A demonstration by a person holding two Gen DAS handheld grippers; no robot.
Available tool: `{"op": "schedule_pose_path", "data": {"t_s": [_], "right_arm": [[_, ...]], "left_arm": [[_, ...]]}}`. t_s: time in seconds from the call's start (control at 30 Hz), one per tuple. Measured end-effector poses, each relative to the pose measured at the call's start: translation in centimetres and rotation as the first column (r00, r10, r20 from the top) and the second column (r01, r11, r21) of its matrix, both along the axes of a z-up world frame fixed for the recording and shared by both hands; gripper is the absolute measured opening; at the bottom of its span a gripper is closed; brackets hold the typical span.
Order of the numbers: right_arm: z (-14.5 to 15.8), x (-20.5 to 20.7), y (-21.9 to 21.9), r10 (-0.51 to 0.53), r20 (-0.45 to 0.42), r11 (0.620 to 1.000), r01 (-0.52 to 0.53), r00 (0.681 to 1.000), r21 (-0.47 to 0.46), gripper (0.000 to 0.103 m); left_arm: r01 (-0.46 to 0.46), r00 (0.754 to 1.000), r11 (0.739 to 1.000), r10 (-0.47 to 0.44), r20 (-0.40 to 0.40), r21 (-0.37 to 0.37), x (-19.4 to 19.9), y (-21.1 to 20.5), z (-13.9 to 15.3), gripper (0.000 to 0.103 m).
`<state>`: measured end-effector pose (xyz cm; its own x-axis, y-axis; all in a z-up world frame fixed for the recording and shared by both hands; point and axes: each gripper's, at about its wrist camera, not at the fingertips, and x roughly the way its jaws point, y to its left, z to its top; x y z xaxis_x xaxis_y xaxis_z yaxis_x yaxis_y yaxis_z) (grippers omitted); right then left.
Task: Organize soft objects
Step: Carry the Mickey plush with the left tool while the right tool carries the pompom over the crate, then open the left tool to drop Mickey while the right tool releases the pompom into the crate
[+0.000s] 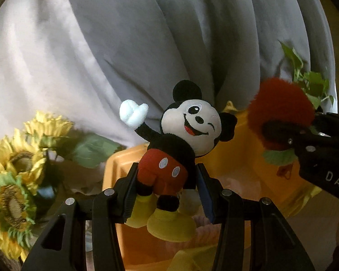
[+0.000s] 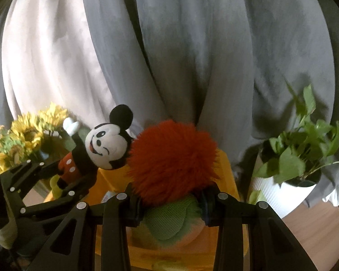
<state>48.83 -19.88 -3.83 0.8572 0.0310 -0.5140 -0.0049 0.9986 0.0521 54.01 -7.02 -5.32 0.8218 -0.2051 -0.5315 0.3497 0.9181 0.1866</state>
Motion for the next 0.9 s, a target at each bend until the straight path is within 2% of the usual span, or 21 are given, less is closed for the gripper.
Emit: {"op": "schedule_pose_path", "data": {"t_s": [0.33, 0.37, 0.43, 0.47, 0.57, 0.9], "right_arm": [[-1.8, 1.8, -0.5, 0.007, -0.079, 1.0, -0.006, 0.997, 0.007, 0.041], [-1.9, 1.9, -0.5, 0.007, -0.086, 1.0, -0.006, 0.996, 0.01, 0.044], [-2.2, 2.3, -0.5, 0.007, -0.106, 1.0, -0.005, 0.994, 0.019, 0.053], [-2.2, 2.4, -0.6, 0.002, -0.111, 1.0, 0.0, 0.994, 0.024, 0.058], [-2.2, 2.2, -0.9, -0.013, -0.107, 0.999, 0.016, 0.994, 0.028, 0.063], [-1.1, 0.4, -1.2, -0.034, -0.081, 0.999, 0.036, 0.996, 0.023, 0.065]], "left_arm": [[0.058, 0.996, 0.996, -0.052, -0.074, 0.074, 2.0, -1.1, -1.9, 0.052], [0.059, 0.996, 0.995, -0.053, -0.072, 0.079, 1.9, -1.2, -2.0, 0.052], [0.05, 0.997, 0.995, -0.044, -0.067, 0.088, 1.5, -1.7, -1.8, 0.065], [0.046, 0.997, 0.995, -0.041, -0.063, 0.086, 1.5, -1.6, -1.6, 0.067], [0.029, 0.999, 0.996, -0.025, -0.047, 0.083, 1.5, -1.5, -1.4, 0.067], [-0.1, 0.994, 0.995, 0.099, -0.056, -0.027, -1.0, 0.9, 0.3, 0.07]]}}
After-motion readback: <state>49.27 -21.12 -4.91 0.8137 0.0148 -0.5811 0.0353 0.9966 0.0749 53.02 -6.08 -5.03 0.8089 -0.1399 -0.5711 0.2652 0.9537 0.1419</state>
